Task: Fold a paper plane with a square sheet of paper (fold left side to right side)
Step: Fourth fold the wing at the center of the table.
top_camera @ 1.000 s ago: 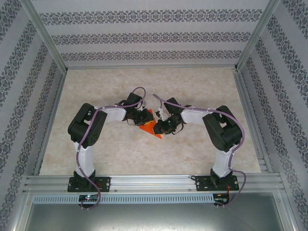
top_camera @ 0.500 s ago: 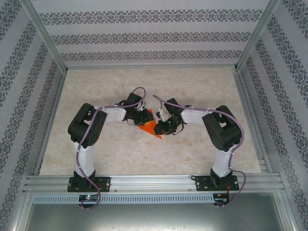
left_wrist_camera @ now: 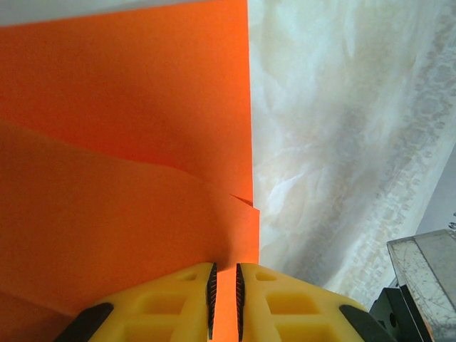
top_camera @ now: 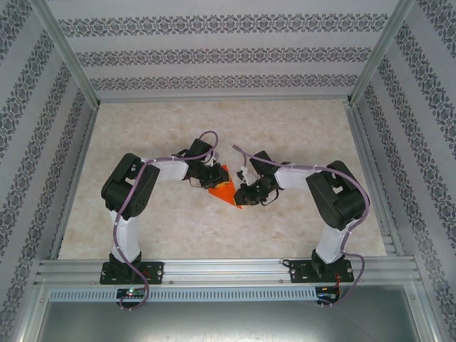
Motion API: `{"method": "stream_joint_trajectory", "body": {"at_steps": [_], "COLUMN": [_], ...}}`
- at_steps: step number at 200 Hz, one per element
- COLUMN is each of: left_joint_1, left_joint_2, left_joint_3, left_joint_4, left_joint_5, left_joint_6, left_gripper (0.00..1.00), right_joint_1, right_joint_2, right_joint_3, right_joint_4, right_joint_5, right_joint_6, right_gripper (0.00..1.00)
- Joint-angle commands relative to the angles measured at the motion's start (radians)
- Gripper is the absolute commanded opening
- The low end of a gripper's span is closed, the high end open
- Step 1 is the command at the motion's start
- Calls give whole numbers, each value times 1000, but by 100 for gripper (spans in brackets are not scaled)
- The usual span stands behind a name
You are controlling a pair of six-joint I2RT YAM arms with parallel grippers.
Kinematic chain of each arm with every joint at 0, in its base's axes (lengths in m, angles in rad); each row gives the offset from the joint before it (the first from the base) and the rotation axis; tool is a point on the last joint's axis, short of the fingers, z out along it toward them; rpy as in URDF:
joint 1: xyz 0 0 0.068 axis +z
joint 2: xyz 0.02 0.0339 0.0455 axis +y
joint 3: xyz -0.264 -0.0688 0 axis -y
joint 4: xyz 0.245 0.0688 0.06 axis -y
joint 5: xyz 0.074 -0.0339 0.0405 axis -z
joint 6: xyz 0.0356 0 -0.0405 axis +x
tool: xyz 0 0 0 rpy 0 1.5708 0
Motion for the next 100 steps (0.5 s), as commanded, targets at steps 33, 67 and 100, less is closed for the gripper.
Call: {"method": "stream_joint_trajectory", "body": {"at_steps": [33,67,100], "left_joint_1": [9,9,8], "left_joint_2": [25,22,15], "left_joint_3": [-24,-24,-26], "left_joint_4": [-55,-51,-44], "left_joint_5": [-91,-86,-82], "left_joint_6": [14,11,6], "left_gripper": [20,20,20], "right_joint_1": [-8,-22,-36], "right_joint_2": [-24,-144,-246], "right_joint_3": [-68,-66,-38], "right_joint_4": [-258,-235,-151], "right_joint_5": [32,14,-48], "right_joint_6": [-51,-24,52], "right_gripper": [16,12,8]}}
